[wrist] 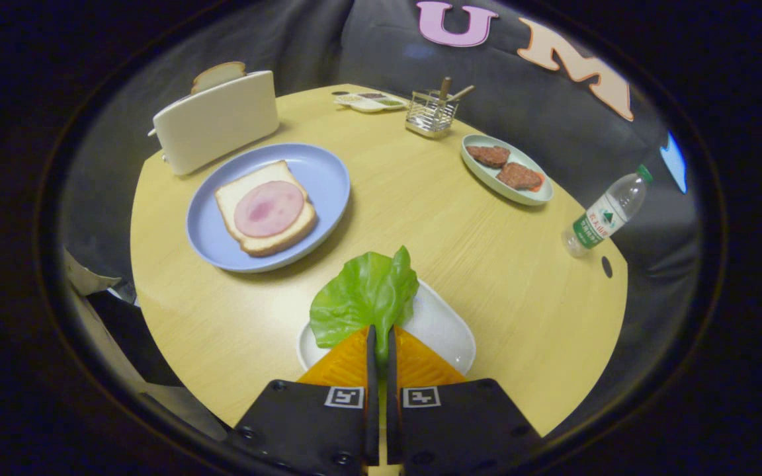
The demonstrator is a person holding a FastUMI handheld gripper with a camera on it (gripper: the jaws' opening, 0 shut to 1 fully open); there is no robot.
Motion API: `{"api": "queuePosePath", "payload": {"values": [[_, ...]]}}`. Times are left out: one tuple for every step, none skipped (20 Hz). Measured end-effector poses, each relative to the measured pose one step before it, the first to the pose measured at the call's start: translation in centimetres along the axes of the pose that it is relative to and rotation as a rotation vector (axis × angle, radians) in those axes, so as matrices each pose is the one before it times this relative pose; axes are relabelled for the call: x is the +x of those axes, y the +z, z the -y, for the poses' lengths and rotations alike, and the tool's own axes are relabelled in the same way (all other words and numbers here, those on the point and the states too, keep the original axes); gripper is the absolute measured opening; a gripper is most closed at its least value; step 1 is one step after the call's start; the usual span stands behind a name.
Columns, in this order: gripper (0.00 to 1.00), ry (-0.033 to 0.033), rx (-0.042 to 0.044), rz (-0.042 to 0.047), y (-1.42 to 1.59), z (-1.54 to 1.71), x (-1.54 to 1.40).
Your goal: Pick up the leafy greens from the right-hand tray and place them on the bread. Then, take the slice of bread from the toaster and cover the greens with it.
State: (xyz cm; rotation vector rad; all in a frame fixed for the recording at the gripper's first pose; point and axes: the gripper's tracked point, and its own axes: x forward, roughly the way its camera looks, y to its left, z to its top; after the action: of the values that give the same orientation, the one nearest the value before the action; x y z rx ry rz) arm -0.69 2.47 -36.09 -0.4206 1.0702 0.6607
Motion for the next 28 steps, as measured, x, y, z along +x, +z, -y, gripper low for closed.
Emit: {"api": "queuePosePath", "payload": {"values": [[0.08, -0.004, 0.00236, 0.01144, 0.384, -0.229, -0.559], [0.08, -0.00863, 0.00357, 0.01142, 0.305, -0.137, -0.527], [0.08, -0.00721, 0.00486, 0.00942, 0.392, -0.112, -0.494], [0.08, -0.00341, 0.00867, 0.00901, 0.33, -0.3, -0.424], [0.08, 0.00013, 0.00968, 0.00971, 0.476, -0.357, -0.442], [0.08, 0.00029, 0.00816, 0.01036, 0.401, -0.382, -0.384], [0.08, -0.00374, 0.00279, 0.01198, 0.566, -0.317, -0.327], [0.08, -0.00921, -0.00195, 0.01731, 0.694, -0.137, -0.275], [0.08, 0.00033, 0.00104, 0.0169, 0.764, -0.426, -0.207], [0.08, 0.00989, 0.0073, 0.01, 0.413, -0.698, -0.175], [0.08, 0.0108, 0.00516, 0.00531, 0.479, -0.746, -0.115], [0.1, 0.00074, -0.00647, 0.01284, 0.616, -0.396, 0.063], [0.13, -0.00087, -0.00711, 0.00523, 0.533, -0.359, 0.093], [0.13, 0.00307, -0.00243, 0.00106, 0.3, -0.658, 0.047], [0.13, 0.00387, -0.00317, 0.00463, 0.458, -0.549, 0.193], [0.13, 0.00612, -0.00309, 0.00418, 0.437, -0.582, 0.165], [0.13, 0.00786, -0.00105, 0.00043, 0.409, -0.639, 0.243], [0.13, 0.00539, -0.00523, 0.00095, 0.354, -0.548, 0.27], [0.13, 0.00546, -0.00807, 0.00045, 0.414, -0.492, 0.251], [0.13, 0.00585, -0.00685, -0.00121, 0.344, -0.513, 0.292], [0.13, 0.00564, -0.0064, -0.00061, 0.425, -0.486, 0.346], [0.13, 0.00482, -0.00548, 0.00024, 0.394, -0.379, 0.368], [0.13, 0.00486, -0.00398, -0.00082, 0.399, -0.405, 0.309], [0.13, 0.00578, -0.00429, 0.00057, 0.378, -0.39, 0.353], [0.13, 0.00608, -0.00492, 0.00152, 0.483, -0.383, 0.337], [0.13, 0.00768, -0.00497, 0.00036, 0.344, -0.44, 0.363], [0.13, 0.00683, -0.00647, -0.00059, 0.415, -0.472, 0.38], [0.13, 0.0073, -0.0069, -0.00022, 0.317, -0.42, 0.384]]}}
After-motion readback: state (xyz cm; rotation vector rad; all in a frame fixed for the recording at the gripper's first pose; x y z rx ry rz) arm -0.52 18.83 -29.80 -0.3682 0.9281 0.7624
